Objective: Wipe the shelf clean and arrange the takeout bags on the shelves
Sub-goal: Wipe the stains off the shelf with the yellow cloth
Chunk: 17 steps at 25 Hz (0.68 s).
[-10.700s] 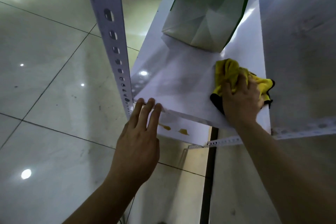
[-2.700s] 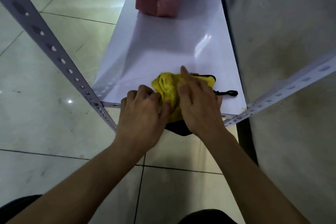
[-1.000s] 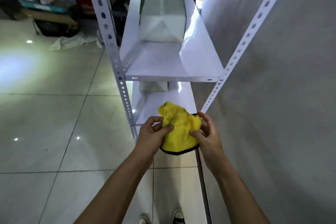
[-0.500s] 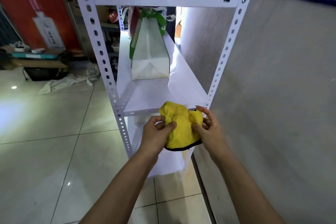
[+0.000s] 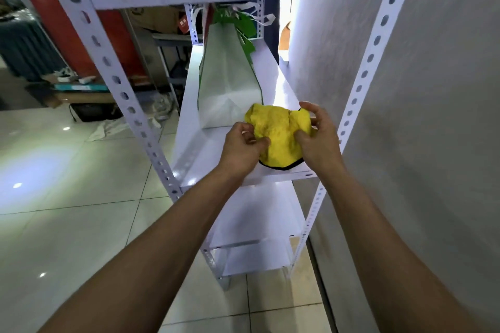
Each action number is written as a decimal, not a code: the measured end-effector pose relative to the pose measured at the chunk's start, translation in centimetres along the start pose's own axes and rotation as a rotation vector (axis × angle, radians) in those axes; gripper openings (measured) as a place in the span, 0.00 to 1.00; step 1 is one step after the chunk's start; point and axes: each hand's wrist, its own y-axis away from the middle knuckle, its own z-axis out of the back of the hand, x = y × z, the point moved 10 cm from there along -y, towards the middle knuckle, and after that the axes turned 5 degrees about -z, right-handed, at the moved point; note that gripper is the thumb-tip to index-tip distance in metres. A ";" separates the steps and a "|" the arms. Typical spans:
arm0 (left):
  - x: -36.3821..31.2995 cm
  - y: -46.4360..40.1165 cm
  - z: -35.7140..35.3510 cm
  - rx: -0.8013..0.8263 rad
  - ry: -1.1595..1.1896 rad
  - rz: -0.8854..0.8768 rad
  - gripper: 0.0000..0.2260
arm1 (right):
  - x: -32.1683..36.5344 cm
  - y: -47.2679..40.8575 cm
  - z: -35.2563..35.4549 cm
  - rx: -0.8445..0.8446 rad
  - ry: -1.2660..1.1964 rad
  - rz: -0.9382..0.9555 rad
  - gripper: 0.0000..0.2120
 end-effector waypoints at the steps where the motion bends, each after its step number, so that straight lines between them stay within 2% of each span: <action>1: 0.7 -0.6 -0.3 -0.005 -0.036 0.015 0.15 | -0.3 -0.5 -0.1 -0.019 0.058 0.005 0.29; 3: 2.4 -1.0 -0.9 0.006 -0.189 0.054 0.15 | -1.5 -1.3 -1.0 -0.018 0.304 -0.004 0.29; 5: 3.7 -1.2 -1.2 0.022 -0.406 0.062 0.14 | -2.9 -1.2 -2.3 0.012 0.701 -0.020 0.29; 7: 3.6 -1.5 -0.6 -0.001 -0.587 0.019 0.16 | -3.1 -0.8 -3.3 -0.035 0.934 0.066 0.27; 10: 1.1 -1.8 -0.7 -0.039 -0.861 -0.246 0.23 | -4.1 0.2 -4.1 -0.037 0.963 0.090 0.21; 12: 0.1 -1.1 -3.1 0.060 -1.071 -0.474 0.20 | -5.5 0.9 -4.4 0.016 0.964 0.039 0.19; 14: 1.4 -0.1 -4.7 0.182 -1.099 -0.536 0.16 | -6.3 0.7 -4.4 0.041 0.954 0.016 0.22; 17: 3.2 0.1 -5.5 0.258 -1.054 -0.514 0.19 | -6.8 -1.1 -4.1 0.030 0.984 -0.026 0.23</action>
